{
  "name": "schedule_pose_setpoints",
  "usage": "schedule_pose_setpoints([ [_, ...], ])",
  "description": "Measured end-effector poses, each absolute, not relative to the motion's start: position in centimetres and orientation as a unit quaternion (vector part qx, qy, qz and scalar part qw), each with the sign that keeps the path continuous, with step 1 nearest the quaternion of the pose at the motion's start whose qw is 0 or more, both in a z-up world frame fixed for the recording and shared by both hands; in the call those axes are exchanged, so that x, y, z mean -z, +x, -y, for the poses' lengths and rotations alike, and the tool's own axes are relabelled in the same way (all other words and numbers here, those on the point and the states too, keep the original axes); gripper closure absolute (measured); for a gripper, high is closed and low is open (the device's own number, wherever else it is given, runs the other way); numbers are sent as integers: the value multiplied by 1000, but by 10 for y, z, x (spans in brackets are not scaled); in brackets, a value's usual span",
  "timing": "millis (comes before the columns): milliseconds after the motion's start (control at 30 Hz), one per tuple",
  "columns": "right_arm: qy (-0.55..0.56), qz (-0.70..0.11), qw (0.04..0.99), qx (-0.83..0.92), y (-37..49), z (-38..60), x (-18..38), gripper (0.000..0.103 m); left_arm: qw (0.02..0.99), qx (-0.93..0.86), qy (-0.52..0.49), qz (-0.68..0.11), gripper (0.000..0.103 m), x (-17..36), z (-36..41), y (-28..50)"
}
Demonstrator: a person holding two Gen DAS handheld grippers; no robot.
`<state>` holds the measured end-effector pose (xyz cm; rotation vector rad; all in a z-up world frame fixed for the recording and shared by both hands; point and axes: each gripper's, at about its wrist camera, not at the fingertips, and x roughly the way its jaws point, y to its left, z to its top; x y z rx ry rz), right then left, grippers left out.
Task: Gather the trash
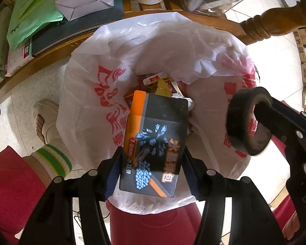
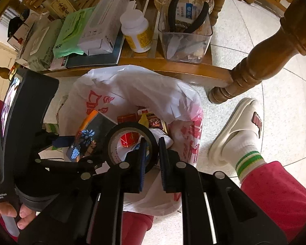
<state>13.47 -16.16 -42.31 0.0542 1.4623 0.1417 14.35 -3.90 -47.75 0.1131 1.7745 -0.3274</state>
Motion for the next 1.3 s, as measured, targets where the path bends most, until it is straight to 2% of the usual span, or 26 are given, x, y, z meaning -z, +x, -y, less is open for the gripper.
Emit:
schedule_pose_setpoints([
  [133,22,-668,741,-68,136,159,424,81,615,137,45,-775,44,477,37,146],
  [200,22,-666,743,-64,137,159,424,61,615,133,41,-776,35,476,36,147],
  [233,22,-665,744,-61,138,160,423,59,616,130,43,-776,33,476,35,147],
  [533,24,-661,747,-61,137,162,420,58,630,120,50,-766,29,468,35,151],
  [833,15,-638,768,-50,123,162,395,56,672,94,44,-734,25,436,26,148],
  [933,15,-620,783,-49,114,158,377,46,693,87,55,-713,25,417,25,142],
  [1300,25,-536,843,-19,67,162,298,35,775,75,62,-624,25,330,25,108],
])
